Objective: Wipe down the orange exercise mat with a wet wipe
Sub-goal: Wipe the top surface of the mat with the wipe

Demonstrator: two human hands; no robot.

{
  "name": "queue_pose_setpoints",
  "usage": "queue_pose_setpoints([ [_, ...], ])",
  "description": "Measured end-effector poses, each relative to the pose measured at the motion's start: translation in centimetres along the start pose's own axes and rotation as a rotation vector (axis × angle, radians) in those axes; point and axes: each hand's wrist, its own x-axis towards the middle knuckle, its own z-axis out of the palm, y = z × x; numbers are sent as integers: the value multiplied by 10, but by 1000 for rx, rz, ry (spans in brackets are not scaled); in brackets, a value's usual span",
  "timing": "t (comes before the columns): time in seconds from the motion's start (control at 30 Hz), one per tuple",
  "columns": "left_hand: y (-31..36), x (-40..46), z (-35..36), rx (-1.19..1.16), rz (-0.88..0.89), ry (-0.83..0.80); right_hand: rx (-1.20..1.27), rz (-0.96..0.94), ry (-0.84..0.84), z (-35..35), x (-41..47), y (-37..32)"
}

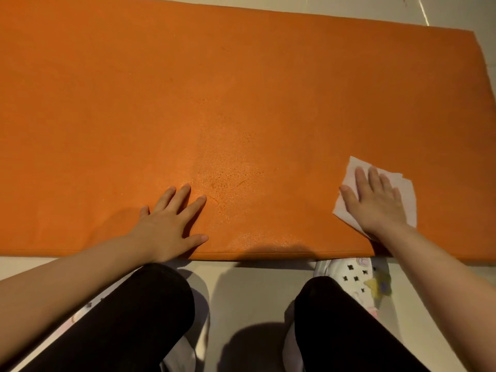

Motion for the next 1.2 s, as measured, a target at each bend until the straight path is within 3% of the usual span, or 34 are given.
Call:
queue_pose_setpoints([
  [0.07,2,0,0,19,-4,0,-2,40,-5,2,-8,-7],
  [0.13,5,1,0,55,-15,2,-50,-45,-9,13,-20,-36],
  [0.23,7,-1,2,91,-23,0,-111,-351,1,40,-49,-95],
  [0.33,8,-2,4,92,-28,19,-187,-702,-99,60,-78,-133],
  [0.4,8,-2,4,87,-35,24,-196,-773,-137,56,-75,-134],
  [0.5,6,-4,5,72,-34,18,-183,-576,-56,41,-40,-103],
  [0.67,1,-4,1,53,-8,-4,-13,-49,-32,4,11,0],
  [0.83,2,1,-6,3,-9,23,7,43,6,0,11,10],
  [0.97,-5,14,-19,-25,40,153,-102,-254,-46,13,-11,-57],
  [1.13,-2,36,-42,1,22,176,-168,-833,-158,39,-55,-147],
  [1.2,-4,45,-54,8,7,160,-162,-899,-150,41,-48,-150],
])
